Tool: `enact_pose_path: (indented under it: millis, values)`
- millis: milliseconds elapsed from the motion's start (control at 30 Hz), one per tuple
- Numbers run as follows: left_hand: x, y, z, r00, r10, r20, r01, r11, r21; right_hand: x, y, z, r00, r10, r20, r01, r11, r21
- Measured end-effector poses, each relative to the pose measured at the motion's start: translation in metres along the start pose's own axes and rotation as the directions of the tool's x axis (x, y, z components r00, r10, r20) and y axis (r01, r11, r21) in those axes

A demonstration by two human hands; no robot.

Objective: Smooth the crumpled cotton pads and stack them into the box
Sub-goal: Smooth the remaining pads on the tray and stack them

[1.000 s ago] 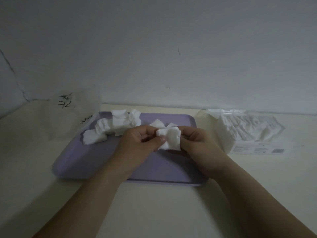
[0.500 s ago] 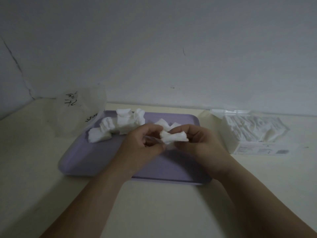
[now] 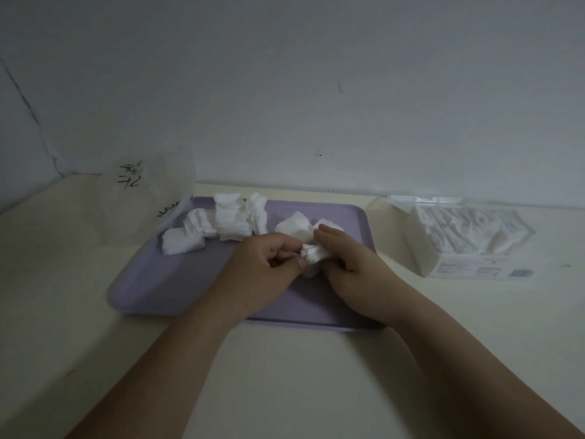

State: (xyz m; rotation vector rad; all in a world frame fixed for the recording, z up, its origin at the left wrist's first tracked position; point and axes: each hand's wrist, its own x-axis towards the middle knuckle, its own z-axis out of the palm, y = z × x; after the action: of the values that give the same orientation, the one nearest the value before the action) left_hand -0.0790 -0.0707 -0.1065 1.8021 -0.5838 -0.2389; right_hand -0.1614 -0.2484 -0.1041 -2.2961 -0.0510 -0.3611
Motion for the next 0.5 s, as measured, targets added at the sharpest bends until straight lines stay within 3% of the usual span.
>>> enact_pose_path:
  millis: [133, 267, 333, 500]
  values:
    - [-0.0034, 0.0083, -0.0006, 1.0, 0.018, 0.026, -0.018, 1.0, -0.003, -0.0032, 0.0037, 0.0036, 0.997, 0.001, 0.083, 0.004, 0.998, -0.055]
    - [-0.0034, 0.0071, -0.0021, 1.0, 0.03, 0.002, -0.03, 0.999, 0.027, 0.0002, 0.0047, 0.0044, 0.988, -0.041, -0.151, 0.043, 0.999, 0.007]
    - [-0.003, 0.0065, -0.0026, 1.0, -0.006, -0.012, 0.005, 1.0, -0.013, 0.0014, 0.0025, 0.0015, 0.972, 0.006, -0.233, 0.017, 0.995, 0.099]
    - [-0.0029, 0.0058, -0.0018, 1.0, 0.002, -0.024, -0.002, 1.0, -0.01, 0.0021, 0.0015, -0.0011, 0.969, 0.116, -0.219, -0.075, 0.98, 0.186]
